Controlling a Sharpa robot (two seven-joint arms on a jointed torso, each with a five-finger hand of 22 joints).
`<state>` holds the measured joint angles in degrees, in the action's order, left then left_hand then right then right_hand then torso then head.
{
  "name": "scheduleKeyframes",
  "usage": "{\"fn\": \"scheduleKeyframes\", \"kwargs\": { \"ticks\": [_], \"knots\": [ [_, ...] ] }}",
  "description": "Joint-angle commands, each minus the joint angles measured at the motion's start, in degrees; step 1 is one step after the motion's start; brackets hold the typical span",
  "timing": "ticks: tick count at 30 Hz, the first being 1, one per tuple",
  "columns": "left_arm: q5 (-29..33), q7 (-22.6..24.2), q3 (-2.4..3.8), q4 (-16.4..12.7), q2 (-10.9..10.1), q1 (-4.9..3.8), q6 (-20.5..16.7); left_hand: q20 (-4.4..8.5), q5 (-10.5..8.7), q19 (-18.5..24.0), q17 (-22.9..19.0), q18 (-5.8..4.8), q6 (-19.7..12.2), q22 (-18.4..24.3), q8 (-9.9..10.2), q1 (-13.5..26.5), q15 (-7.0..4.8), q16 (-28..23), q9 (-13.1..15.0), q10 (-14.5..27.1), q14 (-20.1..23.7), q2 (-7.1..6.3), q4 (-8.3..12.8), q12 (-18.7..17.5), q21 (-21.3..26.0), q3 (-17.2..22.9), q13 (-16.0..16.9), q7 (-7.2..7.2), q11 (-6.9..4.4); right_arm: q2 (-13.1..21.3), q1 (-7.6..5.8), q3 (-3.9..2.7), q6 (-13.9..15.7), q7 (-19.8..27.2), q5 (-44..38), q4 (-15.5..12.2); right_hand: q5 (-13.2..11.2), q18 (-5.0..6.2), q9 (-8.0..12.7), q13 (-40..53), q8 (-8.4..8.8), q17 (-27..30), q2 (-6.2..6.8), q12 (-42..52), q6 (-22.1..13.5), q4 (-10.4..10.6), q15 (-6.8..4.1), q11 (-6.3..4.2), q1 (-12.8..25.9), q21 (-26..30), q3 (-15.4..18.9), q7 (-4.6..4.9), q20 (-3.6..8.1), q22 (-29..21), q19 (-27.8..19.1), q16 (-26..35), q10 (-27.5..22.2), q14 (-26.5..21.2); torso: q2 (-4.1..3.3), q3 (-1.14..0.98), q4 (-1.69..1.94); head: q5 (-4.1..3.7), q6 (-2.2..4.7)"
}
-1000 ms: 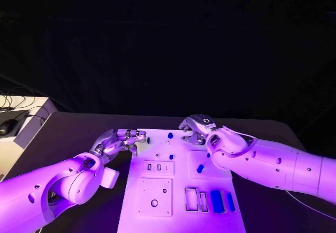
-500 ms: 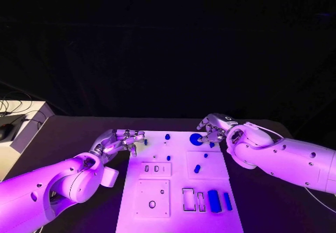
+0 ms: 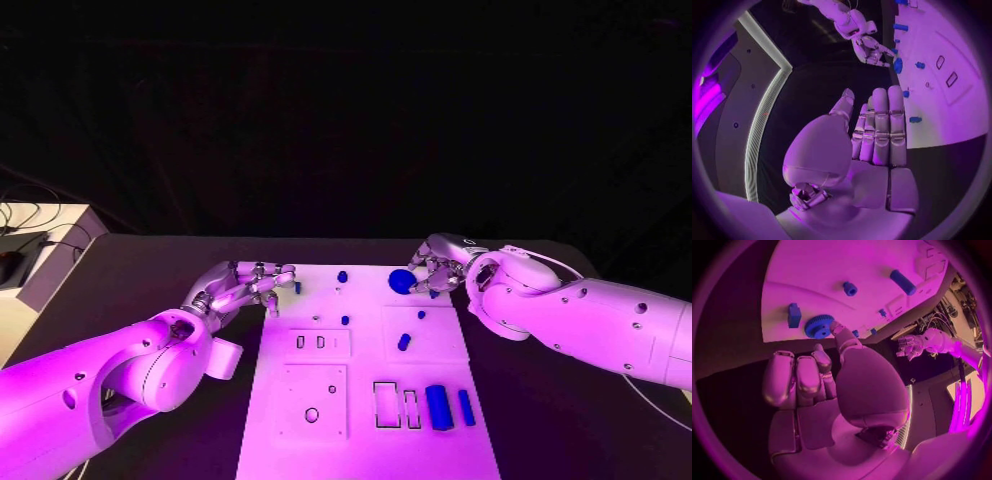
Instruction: Assemble the parts on the task board
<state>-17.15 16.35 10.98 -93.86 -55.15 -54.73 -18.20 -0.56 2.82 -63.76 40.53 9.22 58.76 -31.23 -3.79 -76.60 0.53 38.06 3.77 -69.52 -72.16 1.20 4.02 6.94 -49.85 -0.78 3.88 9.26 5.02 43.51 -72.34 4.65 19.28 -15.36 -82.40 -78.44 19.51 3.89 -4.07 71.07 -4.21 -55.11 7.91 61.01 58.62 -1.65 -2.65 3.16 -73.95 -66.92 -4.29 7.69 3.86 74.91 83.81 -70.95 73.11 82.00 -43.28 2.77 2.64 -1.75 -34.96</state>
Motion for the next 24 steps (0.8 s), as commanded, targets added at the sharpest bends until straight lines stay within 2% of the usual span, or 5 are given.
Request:
{"fn": "scheduleKeyframes", "kwargs": {
  "ticks": [1, 7, 15, 20, 24],
  "knots": [
    [-0.2, 0.4, 0.03, 0.0, 0.1, 0.03, 1.0, -0.03, 0.05, -0.4, 0.0, 0.85, -0.3, 0.1, -0.2, -0.2, 0.10, -0.3, 0.1, 0.5, 0.1, 0.28, 0.3, 0.2, 0.3, 0.0, -0.1, -0.02, -0.01, -0.4, -0.04, -0.04, -0.5, -0.9, 0.4, 0.4, 0.6, -0.05, 0.0, 0.3, 0.02, -0.1, -0.15, 0.4, -1.2, 0.4, -0.10, -1.71, 0.8, -0.7, -0.1, 0.71, -0.38, 9.5, 1.4, -0.3, 2.7, 0.5, -0.02, 0.06, 0.07, -0.10, -0.18],
    [-0.2, 0.2, 0.03, 0.0, 0.0, 0.03, 1.2, -0.01, 0.05, -0.5, -0.1, 0.83, -0.2, 0.1, -0.2, -0.2, 0.09, -0.4, 0.1, 0.4, 0.1, 0.32, 0.4, 0.2, 0.4, 0.1, -0.1, -0.04, -0.03, -1.2, -0.05, -0.05, 0.7, -1.1, 0.3, 1.4, 1.2, -0.13, 0.0, 0.9, 0.08, -0.4, -0.30, 0.7, -1.3, 0.3, -0.08, -1.69, 1.0, -1.9, -0.1, 0.75, -0.42, 9.7, 1.5, -0.5, 3.1, 0.5, -0.01, 0.11, 0.22, -0.36, -0.42],
    [-0.2, 0.1, 0.03, 0.0, 0.1, 0.02, 1.3, -0.01, 0.05, -0.5, -0.1, 0.83, -0.2, 0.1, -0.2, -0.2, 0.09, -0.4, 0.1, 0.4, 0.1, 0.32, 0.4, 0.2, 0.4, 0.1, -0.1, -0.04, -0.03, -2.5, 0.02, -0.05, -0.3, -1.2, 0.2, 3.0, 0.8, -0.19, 0.1, 1.1, 0.15, -0.6, -0.43, 0.7, -1.8, 0.3, 0.00, -1.59, 1.2, -2.5, -0.1, 0.89, -0.49, 9.8, 1.5, -0.8, 3.2, 0.5, -0.07, 0.19, 0.24, -0.08, -0.12],
    [-0.2, 0.1, 0.03, -0.1, 0.0, 0.02, 1.3, -0.01, 0.05, -0.5, -0.1, 0.83, -0.2, 0.1, -0.2, -0.2, 0.09, -0.4, 0.1, 0.4, 0.1, 0.32, 0.4, 0.2, 0.4, 0.1, -0.1, -0.04, -0.03, -3.4, 0.12, -0.05, -0.4, -1.3, 0.3, 4.0, 0.7, -0.17, 0.1, 1.1, 0.14, -0.5, -0.42, 0.5, -1.9, 0.4, 0.03, -1.56, 1.2, -2.4, -0.1, 0.91, -0.52, 9.8, 1.5, -0.8, 3.0, 0.5, -0.11, 0.08, 0.15, 0.07, -0.35],
    [-0.2, 0.0, 0.03, -0.1, 0.0, 0.01, 1.3, -0.01, 0.05, -0.5, -0.1, 0.83, -0.2, 0.1, -0.2, -0.2, 0.09, -0.4, 0.1, 0.4, 0.1, 0.32, 0.4, 0.2, 0.4, 0.1, -0.1, -0.04, -0.03, -3.8, 0.14, -0.04, -0.4, -1.4, 0.6, 5.0, 0.6, -0.13, 0.0, 1.1, 0.12, -0.4, -0.41, 0.4, -2.0, 0.4, 0.05, -1.54, 1.2, -2.3, -0.1, 0.94, -0.55, 9.7, 1.4, -0.7, 2.9, 0.5, 0.00, 0.19, 0.27, -0.17, -0.35]
  ]
}}
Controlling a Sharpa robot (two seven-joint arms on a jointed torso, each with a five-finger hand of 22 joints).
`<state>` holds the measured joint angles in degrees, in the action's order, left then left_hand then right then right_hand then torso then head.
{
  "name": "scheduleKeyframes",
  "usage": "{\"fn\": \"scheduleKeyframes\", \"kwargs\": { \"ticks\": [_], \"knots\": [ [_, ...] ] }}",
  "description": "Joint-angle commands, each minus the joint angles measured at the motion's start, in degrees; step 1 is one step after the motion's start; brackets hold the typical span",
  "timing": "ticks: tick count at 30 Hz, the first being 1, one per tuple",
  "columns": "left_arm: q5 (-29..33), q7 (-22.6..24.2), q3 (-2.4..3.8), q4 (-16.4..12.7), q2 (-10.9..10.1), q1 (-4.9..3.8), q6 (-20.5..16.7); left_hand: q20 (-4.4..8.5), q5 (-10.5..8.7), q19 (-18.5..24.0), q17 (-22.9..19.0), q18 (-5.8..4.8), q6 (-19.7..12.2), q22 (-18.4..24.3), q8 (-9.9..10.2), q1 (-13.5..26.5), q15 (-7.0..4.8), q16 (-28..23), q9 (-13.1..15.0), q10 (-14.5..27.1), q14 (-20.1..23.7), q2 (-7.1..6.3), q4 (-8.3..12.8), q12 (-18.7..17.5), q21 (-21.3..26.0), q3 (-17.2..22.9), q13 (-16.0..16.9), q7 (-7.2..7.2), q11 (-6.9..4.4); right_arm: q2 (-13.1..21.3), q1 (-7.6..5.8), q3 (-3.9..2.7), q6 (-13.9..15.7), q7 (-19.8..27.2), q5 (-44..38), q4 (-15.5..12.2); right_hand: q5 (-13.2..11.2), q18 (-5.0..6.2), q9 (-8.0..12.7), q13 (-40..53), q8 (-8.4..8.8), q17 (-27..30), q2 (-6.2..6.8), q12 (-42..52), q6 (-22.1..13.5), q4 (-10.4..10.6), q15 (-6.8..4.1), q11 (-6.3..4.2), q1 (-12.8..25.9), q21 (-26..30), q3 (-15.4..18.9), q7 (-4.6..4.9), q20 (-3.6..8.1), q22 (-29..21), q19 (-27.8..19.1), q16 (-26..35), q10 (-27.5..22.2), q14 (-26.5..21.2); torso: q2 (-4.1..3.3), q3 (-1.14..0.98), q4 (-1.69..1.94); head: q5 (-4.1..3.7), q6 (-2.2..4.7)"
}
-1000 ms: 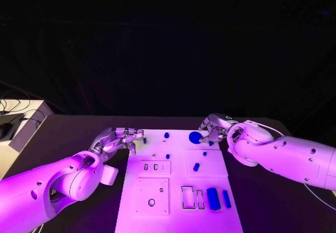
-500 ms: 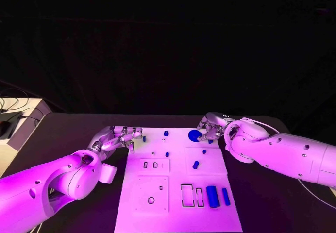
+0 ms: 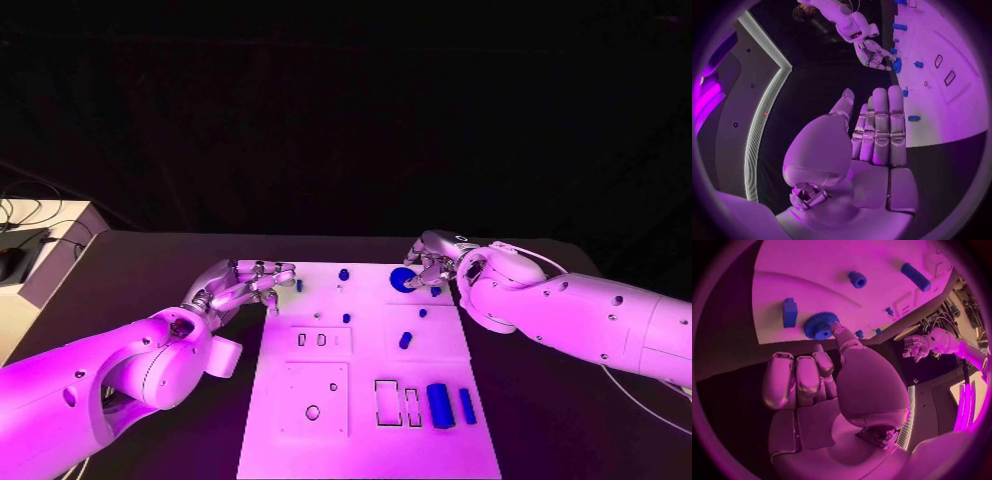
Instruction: Assemble the parts on the task board
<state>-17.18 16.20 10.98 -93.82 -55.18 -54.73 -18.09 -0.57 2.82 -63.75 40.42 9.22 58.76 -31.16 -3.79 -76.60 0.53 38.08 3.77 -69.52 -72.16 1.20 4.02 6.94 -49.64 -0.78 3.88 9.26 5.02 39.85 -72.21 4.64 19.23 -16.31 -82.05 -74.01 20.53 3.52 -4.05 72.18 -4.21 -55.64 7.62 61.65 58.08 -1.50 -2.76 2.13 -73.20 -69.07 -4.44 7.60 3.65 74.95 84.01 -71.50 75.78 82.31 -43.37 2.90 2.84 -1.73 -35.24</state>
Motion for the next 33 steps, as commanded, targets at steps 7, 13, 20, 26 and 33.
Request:
{"fn": "scheduleKeyframes", "kwargs": {
  "ticks": [7, 13, 20, 26, 33],
  "knots": [
    [-0.2, 0.2, 0.03, -0.2, -0.1, 0.01, 1.2, 0.02, 0.05, -0.6, -0.1, 0.79, -0.3, 0.0, -0.2, -0.1, 0.09, -0.5, 0.1, 0.4, 0.0, 0.32, 0.4, 0.1, 0.4, 0.2, -0.1, -0.04, -0.03, -0.7, 0.04, -0.03, -1.0, -0.2, 0.7, 1.5, -0.4, 0.22, 0.0, 0.1, 0.06, 0.1, -0.22, -0.3, -1.3, 0.3, 0.14, -0.54, 0.4, -0.3, 0.0, 0.98, -0.35, 9.7, 1.2, -0.2, 0.4, 0.1, 0.05, -0.04, -0.04, -0.05, -0.16],
    [-0.2, 0.1, 0.03, -0.2, 0.0, 0.01, 1.2, 0.02, 0.05, -0.6, -0.1, 0.79, -0.3, 0.0, -0.2, -0.1, 0.09, -0.5, 0.1, 0.4, 0.0, 0.32, 0.4, 0.1, 0.4, 0.2, -0.1, -0.04, -0.03, -1.1, 0.05, -0.03, -1.6, 0.1, 1.3, 1.7, 0.1, 0.24, 0.0, 0.1, 0.00, 0.2, -0.52, -0.3, -0.8, 0.3, 0.08, -0.57, 0.5, -0.2, 0.0, 0.89, -0.33, 9.7, 1.1, -0.2, 0.4, 0.1, -0.01, -0.05, -0.02, 0.01, -0.21],
    [-0.2, 0.1, 0.03, -0.2, 0.0, 0.01, 1.2, 0.02, 0.05, -0.6, -0.1, 0.79, -0.3, 0.0, -0.2, -0.1, 0.09, -0.5, 0.1, 0.4, 0.0, 0.32, 0.4, 0.1, 0.4, 0.2, -0.1, -0.04, -0.03, -1.3, 0.06, -0.01, -2.8, 0.5, 2.3, 2.0, 2.4, 0.22, 0.0, 0.2, 0.10, 0.3, -1.10, -0.3, -0.3, -0.1, -0.02, -0.63, 0.7, -0.1, 0.0, 0.81, -0.25, 9.7, 1.1, -0.1, 0.5, 0.1, 0.03, -0.01, 0.02, -0.10, -0.39],
    [-0.2, 0.1, 0.03, -0.2, 0.0, 0.01, 1.3, 0.02, 0.05, -0.6, -0.1, 0.79, -0.3, 0.0, -0.2, -0.1, 0.09, -0.5, 0.1, 0.4, 0.0, 0.32, 0.4, 0.1, 0.4, 0.2, -0.1, -0.04, -0.03, -1.5, 0.09, 0.02, -3.8, 0.8, 3.1, 2.3, 3.5, 0.19, 0.1, 0.3, 0.18, 0.4, -1.52, -0.4, -0.1, -0.6, -0.08, -0.65, 1.0, -0.1, 0.1, 0.78, -0.18, 9.7, 1.0, -0.1, 0.5, 0.1, 0.00, -0.05, -0.02, 0.09, -0.40],
    [-0.2, 0.1, 0.03, -0.2, 0.0, 0.01, 1.3, 0.02, 0.05, -0.6, -0.1, 0.78, -0.2, 0.0, -0.2, 0.1, 0.09, -0.5, 0.1, 0.3, 0.0, 0.40, 0.3, 0.0, 0.5, 0.2, -0.1, -0.04, -0.03, -1.6, 0.13, 0.07, -5.2, 1.0, 3.5, 2.7, 6.4, 0.20, 0.1, 0.3, 0.18, 0.5, -2.14, -0.6, 0.2, -1.1, -0.14, -0.73, 1.6, 0.2, 0.1, 0.73, -0.14, 9.6, 0.9, 0.0, 0.4, 0.1, 0.02, -0.03, 0.03, 0.07, -0.45]
  ]
}}
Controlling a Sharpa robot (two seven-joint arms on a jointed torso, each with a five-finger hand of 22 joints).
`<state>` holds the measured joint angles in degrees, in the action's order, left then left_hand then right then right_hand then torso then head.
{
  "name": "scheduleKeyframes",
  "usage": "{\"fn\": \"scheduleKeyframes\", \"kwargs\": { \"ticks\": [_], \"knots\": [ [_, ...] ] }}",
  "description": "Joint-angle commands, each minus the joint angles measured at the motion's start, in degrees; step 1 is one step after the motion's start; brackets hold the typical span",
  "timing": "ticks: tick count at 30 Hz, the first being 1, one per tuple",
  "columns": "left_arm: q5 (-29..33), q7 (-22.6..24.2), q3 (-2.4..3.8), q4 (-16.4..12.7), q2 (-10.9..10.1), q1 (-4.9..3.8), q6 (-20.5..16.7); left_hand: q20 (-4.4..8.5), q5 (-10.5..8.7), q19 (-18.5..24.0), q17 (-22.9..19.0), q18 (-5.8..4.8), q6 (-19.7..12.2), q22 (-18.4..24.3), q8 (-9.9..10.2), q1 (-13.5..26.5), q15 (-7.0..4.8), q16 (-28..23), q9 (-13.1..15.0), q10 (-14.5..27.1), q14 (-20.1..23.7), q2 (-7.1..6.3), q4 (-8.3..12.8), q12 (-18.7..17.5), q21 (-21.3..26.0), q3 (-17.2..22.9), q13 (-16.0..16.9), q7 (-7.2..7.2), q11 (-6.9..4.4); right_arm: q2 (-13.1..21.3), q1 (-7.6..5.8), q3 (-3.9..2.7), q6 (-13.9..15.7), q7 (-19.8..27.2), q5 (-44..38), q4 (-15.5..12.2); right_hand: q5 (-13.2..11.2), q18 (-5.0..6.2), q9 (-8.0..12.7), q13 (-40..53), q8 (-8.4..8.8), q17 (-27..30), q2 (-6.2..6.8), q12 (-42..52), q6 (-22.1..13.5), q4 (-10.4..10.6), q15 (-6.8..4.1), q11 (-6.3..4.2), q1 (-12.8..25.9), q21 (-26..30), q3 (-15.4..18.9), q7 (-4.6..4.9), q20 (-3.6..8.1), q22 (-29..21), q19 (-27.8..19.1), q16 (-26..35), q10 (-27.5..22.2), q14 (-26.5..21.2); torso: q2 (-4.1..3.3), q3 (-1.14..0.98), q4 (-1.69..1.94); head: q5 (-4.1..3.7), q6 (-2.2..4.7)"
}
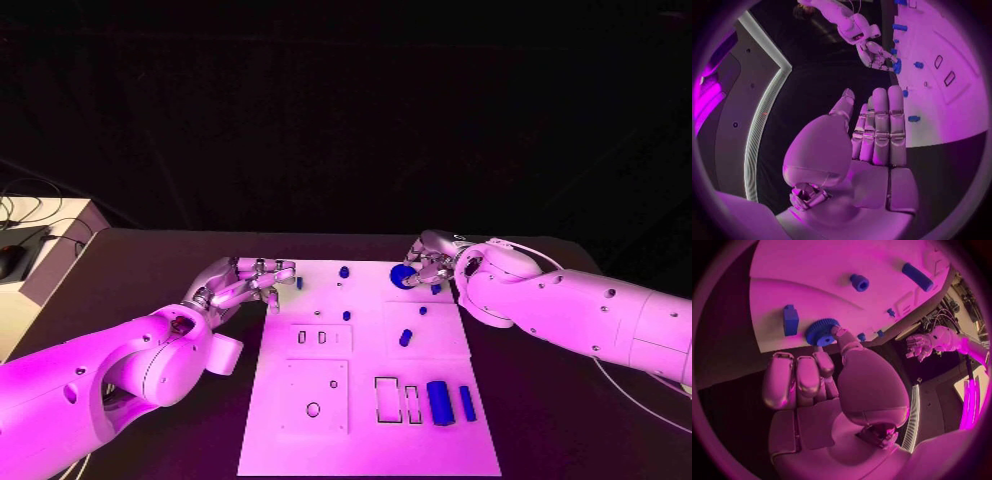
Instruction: Assemble the parts on the task board
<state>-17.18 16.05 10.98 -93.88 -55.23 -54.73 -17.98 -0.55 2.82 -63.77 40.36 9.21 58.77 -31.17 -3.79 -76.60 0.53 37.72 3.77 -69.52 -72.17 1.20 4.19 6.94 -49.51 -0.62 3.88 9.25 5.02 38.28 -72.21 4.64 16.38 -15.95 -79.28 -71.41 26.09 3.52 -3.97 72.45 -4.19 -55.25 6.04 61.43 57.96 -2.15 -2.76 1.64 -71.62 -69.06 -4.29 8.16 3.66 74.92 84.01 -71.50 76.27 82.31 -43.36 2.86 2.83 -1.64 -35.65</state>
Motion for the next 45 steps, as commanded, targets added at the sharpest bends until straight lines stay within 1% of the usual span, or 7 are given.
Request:
{"fn": "scheduleKeyframes", "kwargs": {
  "ticks": [1, 9, 16, 20, 27, 34, 45],
  "knots": [
    [-0.2, 0.2, 0.03, -0.1, 0.1, 0.01, 1.2, 0.01, 0.05, -0.6, -0.1, 0.79, -0.2, 0.0, -0.2, 0.1, 0.09, -0.1, 0.1, 0.3, 0.0, 0.39, 0.2, 0.0, 0.3, 0.0, -0.1, -0.04, -0.03, -0.1, 0.13, 0.08, -2.5, 0.6, 0.7, 0.1, 1.3, 0.19, 0.0, 0.1, 0.21, 0.1, -0.68, -0.4, 0.4, -0.6, -0.15, -0.25, 0.0, 0.1, 0.0, 0.19, -0.13, 9.6, 0.9, 0.0, -0.1, 0.1, -0.01, 0.01, 0.03, -0.02, -0.08],
    [-0.2, 0.2, 0.03, -0.1, 0.1, 0.01, 1.3, 0.01, 0.05, -0.6, -0.1, 0.78, -0.2, 0.0, -0.2, 0.2, 0.10, -0.1, 0.1, 0.3, 0.0, 0.45, 0.1, 0.0, 0.3, 0.0, -0.1, -0.03, -0.03, -0.1, 0.14, 0.11, -3.1, 1.2, 1.4, 0.2, 5.5, 0.15, 0.1, 0.1, 0.30, 0.2, -2.63, -0.6, 1.2, -1.7, -0.34, -0.44, 1.3, 0.3, -1.1, 0.07, 0.04, 9.6, 0.9, 0.1, -0.2, 0.1, -0.04, -0.01, -0.03, 0.01, 0.06],
    [-0.2, 0.2, 0.03, 0.0, 0.1, 0.01, 1.3, 0.01, 0.05, -0.6, -0.1, 0.78, -0.2, 0.0, -0.2, 0.2, 0.10, -0.1, 0.1, 0.3, 0.0, 0.45, 0.1, 0.0, 0.3, 0.0, -0.1, -0.03, -0.03, 0.0, 0.14, 0.11, 0.3, 2.1, 1.7, -0.1, 7.0, 0.06, 0.1, 0.2, 0.33, 0.3, -3.66, -1.0, 1.9, -4.7, -0.53, -0.63, 2.4, 0.1, -3.8, -0.05, 0.25, 9.6, 0.9, 0.3, -0.3, 0.1, 0.00, -0.02, -0.03, 0.05, 0.17],
    [-0.2, 0.2, 0.03, 0.0, 0.0, 0.02, 1.3, 0.01, 0.05, -0.6, -0.1, 0.78, -0.2, 0.0, -0.2, 0.2, 0.10, -0.1, 0.1, 0.3, 0.0, 0.45, 0.1, 0.0, 0.3, 0.0, -0.1, -0.03, -0.03, 0.3, 0.14, 0.11, 2.5, 2.6, 1.5, -0.8, 4.8, 0.03, 0.1, 0.1, 0.35, 0.3, -3.97, -1.3, 1.9, -5.0, -0.52, -0.60, 3.0, 0.1, -4.1, -0.06, 0.27, 9.6, 0.9, 0.4, -0.2, 0.1, -0.02, -0.02, -0.04, 0.14, 0.23],
    [-0.2, 0.2, 0.03, 0.0, 0.0, 0.02, 1.3, 0.00, 0.05, -0.6, -0.1, 0.78, -0.3, 0.0, -0.2, 0.1, 0.10, -0.1, 0.1, 0.4, 0.0, 0.43, 0.1, 0.0, 0.4, 0.1, -0.1, 0.01, -0.01, 1.1, 0.11, 0.10, 6.4, 3.0, -0.6, -3.0, 3.7, 0.06, 0.1, -0.3, 0.33, 0.6, -3.68, -1.9, 2.2, -5.1, -0.57, -0.63, 3.1, 0.4, -3.6, -0.18, 0.29, 9.5, 0.8, 0.7, -0.3, 0.1, 0.03, -0.03, -0.12, 0.17, 0.26],
    [-0.2, 0.4, 0.03, 0.3, 0.2, 0.04, 1.2, 0.01, 0.05, -0.6, -0.1, 0.78, -0.3, -0.1, -0.2, 0.1, 0.11, -0.2, 0.1, 0.4, 0.0, 0.43, 0.1, 0.0, 0.4, 0.1, -0.1, 0.06, 0.00, 2.3, 0.06, 0.09, 11.2, 3.6, -6.1, -7.7, 3.2, -0.05, 0.1, -0.1, 0.32, 0.5, -3.35, -1.6, 2.3, -5.1, -0.63, -0.66, 3.0, -0.1, -3.3, -0.26, 0.33, 9.7, 0.9, 0.7, 0.0, 0.1, 0.11, -0.06, -0.09, 0.13, 0.67],
    [-0.2, 0.5, 0.02, 0.5, 0.5, 0.07, 1.3, 0.01, 0.05, -0.6, -0.1, 0.79, -0.3, -0.1, -0.2, 0.0, 0.10, -0.1, 0.1, 0.4, 0.0, 0.45, 0.1, 0.0, 0.4, 0.1, -0.1, 0.04, 0.00, 0.7, 0.14, 0.47, 12.8, 2.6, -12.4, -12.0, 2.8, -0.14, 0.1, 0.0, 0.37, 0.5, -3.07, -1.7, 2.5, -5.1, -0.73, -0.73, 2.8, -0.5, -3.1, -0.41, 0.42, 9.8, 1.1, 0.7, 0.3, 0.1, 0.01, 0.00, -0.07, 0.56, 0.88]
  ]
}}
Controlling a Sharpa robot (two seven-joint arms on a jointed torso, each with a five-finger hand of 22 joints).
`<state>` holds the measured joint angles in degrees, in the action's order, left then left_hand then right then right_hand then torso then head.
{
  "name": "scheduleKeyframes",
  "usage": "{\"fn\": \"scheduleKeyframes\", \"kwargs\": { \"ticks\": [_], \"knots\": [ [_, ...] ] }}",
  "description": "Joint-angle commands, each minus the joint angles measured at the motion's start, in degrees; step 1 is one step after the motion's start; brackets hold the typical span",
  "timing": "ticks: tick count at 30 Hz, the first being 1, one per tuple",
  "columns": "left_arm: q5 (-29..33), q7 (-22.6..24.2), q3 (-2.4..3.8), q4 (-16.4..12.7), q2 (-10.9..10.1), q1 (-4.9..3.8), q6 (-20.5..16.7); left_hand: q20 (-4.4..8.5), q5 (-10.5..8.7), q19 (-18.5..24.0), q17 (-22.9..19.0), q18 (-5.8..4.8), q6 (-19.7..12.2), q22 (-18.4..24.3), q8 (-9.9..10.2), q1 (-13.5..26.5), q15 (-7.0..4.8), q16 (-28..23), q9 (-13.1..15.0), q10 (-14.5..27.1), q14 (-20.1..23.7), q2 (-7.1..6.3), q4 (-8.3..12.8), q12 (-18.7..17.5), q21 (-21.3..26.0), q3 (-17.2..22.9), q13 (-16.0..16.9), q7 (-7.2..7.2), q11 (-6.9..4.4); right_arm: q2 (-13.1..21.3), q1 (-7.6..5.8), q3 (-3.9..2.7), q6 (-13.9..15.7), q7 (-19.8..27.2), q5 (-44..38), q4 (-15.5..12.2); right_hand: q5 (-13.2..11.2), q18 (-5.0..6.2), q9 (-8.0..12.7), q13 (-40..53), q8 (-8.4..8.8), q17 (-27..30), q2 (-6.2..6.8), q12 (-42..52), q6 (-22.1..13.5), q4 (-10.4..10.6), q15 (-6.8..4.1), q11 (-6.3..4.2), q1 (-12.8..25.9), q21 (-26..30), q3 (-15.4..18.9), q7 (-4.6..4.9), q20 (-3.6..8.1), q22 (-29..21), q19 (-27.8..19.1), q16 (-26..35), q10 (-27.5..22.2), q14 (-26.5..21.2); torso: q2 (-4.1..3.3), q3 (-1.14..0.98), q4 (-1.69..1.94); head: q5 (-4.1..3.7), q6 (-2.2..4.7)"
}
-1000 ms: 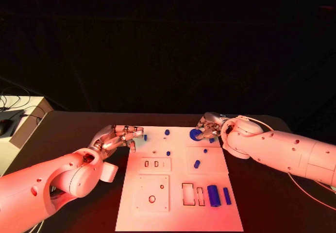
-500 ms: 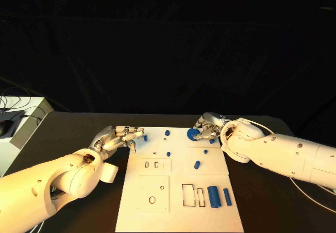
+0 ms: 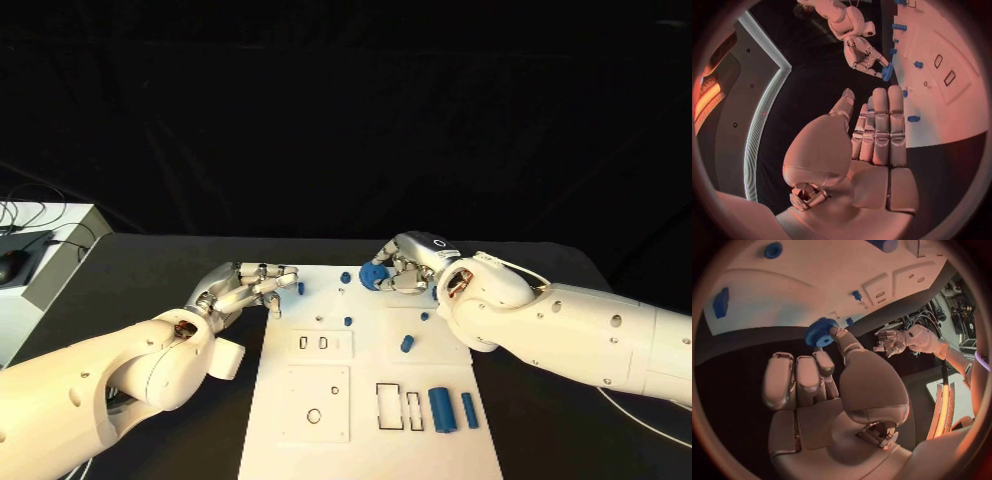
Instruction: Assemble the parts on the task board
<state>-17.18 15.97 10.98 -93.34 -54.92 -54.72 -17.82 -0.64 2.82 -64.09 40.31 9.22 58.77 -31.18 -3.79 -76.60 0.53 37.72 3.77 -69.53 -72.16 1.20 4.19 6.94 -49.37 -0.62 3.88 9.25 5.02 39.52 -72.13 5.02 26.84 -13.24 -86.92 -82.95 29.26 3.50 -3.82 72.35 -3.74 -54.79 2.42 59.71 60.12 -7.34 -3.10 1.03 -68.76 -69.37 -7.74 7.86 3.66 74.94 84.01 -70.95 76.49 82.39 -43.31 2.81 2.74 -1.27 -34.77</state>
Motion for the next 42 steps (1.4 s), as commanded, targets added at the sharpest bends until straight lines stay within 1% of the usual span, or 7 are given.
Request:
{"fn": "scheduleKeyframes", "kwargs": {
  "ticks": [1, 13, 18, 22, 31, 36, 42],
  "knots": [
    [-0.2, 0.5, 0.02, 0.0, 0.2, 0.05, 1.1, 0.10, 0.05, -0.3, 0.0, 0.78, -0.3, -0.1, -0.2, 0.0, 0.10, -0.1, 0.1, 0.4, 0.0, 0.45, 0.1, 0.0, 0.3, 0.1, -0.1, 0.04, 0.00, -0.9, 0.07, 0.19, 2.5, -0.2, -5.3, -0.4, -0.4, -0.13, -0.1, 0.0, -0.07, 0.0, 0.57, 0.0, 0.4, 0.1, -0.39, -0.13, 0.0, -0.3, 0.4, -0.12, 0.43, 9.8, 1.1, 0.1, 0.0, 0.0, -0.06, 0.07, 0.07, 0.22, 0.01],
    [-0.2, 0.7, 0.02, -0.2, 0.2, 0.06, 0.8, 0.10, 0.05, -0.3, 0.0, 0.78, -0.3, -0.1, -0.2, -0.1, 0.08, -0.1, 0.1, 0.3, 0.0, 0.45, 0.2, 0.0, 0.3, 0.2, -0.1, 0.04, -0.03, -5.5, 1.31, 0.89, 3.4, -1.9, -8.8, 1.3, -1.4, -0.19, 0.0, 0.1, -0.05, 0.1, 0.79, 0.0, 0.2, 0.3, -0.41, -0.12, -0.2, -0.6, 0.5, -0.11, 0.47, 9.8, 1.1, 0.1, 0.2, 0.1, -0.27, 0.19, 0.25, 0.42, -0.14],
    [-0.2, 0.7, 0.02, -0.3, 0.1, 0.05, 0.8, 0.10, 0.05, -0.3, 0.0, 0.78, -0.3, -0.1, -0.2, -0.1, 0.08, -0.1, 0.1, 0.3, 0.0, 0.45, 0.2, 0.0, 0.3, 0.2, -0.1, 0.04, -0.03, -7.1, 2.04, 0.94, 3.5, -2.5, -9.7, 2.4, -1.4, -0.19, 0.0, 0.1, -0.05, 0.1, 0.84, -0.1, 0.2, 0.3, -0.41, -0.13, -0.4, -0.6, 0.5, -0.12, 0.47, 9.8, 1.1, 0.2, 0.2, 0.1, -0.30, 0.17, 0.21, 0.74, -0.33],
    [-0.2, 0.7, 0.02, -0.4, 0.1, 0.04, 0.8, 0.10, 0.05, -0.3, 0.0, 0.78, -0.3, -0.1, -0.2, -0.1, 0.08, -0.1, 0.1, 0.3, 0.0, 0.45, 0.2, 0.0, 0.3, 0.2, -0.1, 0.04, -0.03, -8.1, 2.26, 0.94, 3.2, -2.6, -10.3, 3.4, -1.4, -0.19, 0.0, 0.1, -0.05, 0.1, 0.86, -0.1, 0.2, 0.3, -0.41, -0.13, -0.4, -0.6, 0.5, -0.12, 0.47, 9.8, 1.1, 0.2, 0.2, 0.1, -0.19, 0.16, 0.19, 0.89, -0.83],
    [-0.2, 0.6, 0.02, -0.6, 0.0, 0.03, 0.8, 0.10, 0.05, -0.3, 0.0, 0.78, -0.3, -0.1, -0.2, -0.1, 0.08, -0.1, 0.1, 0.3, 0.0, 0.45, 0.2, 0.0, 0.3, 0.2, -0.1, 0.04, -0.03, -9.6, 2.89, 0.97, 3.0, -3.2, -11.7, 5.7, -1.6, -0.21, 0.0, 0.1, -0.04, 0.1, 0.94, -0.2, 0.2, 0.2, -0.41, -0.12, -0.6, -0.7, 0.5, -0.12, 0.47, 9.9, 1.2, 0.2, 0.2, 0.1, -0.31, 0.02, 0.23, 1.22, -1.05],
    [-0.2, 0.6, 0.02, -0.6, 0.0, 0.03, 0.9, 0.10, 0.05, -0.3, 0.0, 0.78, -0.3, -0.1, -0.2, -0.1, 0.08, -0.1, 0.1, 0.3, 0.0, 0.45, 0.2, 0.0, 0.3, 0.2, -0.1, 0.04, -0.03, -10.0, 2.99, 0.97, 3.2, -3.6, -12.5, 6.2, -1.6, -0.21, 0.0, 0.1, -0.04, 0.1, 0.94, -0.2, 0.2, 0.2, -0.41, -0.12, -0.6, -0.7, 0.5, -0.12, 0.47, 9.9, 1.2, 0.2, 0.2, 0.1, -0.42, 0.14, 0.52, 0.96, -0.81],
    [-0.2, 0.5, 0.02, -0.6, 0.0, 0.02, 0.9, 0.10, 0.05, -0.3, -0.1, 0.77, -0.3, -0.2, -0.2, 0.0, 0.10, -0.1, 0.1, 0.4, 0.0, 0.41, 0.2, 0.0, 0.4, 0.1, -0.1, 0.03, 0.00, -10.5, 3.02, 0.97, 2.6, -3.7, -12.8, 6.8, -1.7, -0.22, 0.0, 0.1, -0.03, 0.1, 1.01, -0.3, 0.2, 0.2, -0.45, -0.14, -0.6, -0.7, 0.5, -0.18, 0.48, 9.9, 1.2, 0.2, 0.2, 0.1, -0.51, 0.13, 0.46, 1.12, -0.89]
  ]
}}
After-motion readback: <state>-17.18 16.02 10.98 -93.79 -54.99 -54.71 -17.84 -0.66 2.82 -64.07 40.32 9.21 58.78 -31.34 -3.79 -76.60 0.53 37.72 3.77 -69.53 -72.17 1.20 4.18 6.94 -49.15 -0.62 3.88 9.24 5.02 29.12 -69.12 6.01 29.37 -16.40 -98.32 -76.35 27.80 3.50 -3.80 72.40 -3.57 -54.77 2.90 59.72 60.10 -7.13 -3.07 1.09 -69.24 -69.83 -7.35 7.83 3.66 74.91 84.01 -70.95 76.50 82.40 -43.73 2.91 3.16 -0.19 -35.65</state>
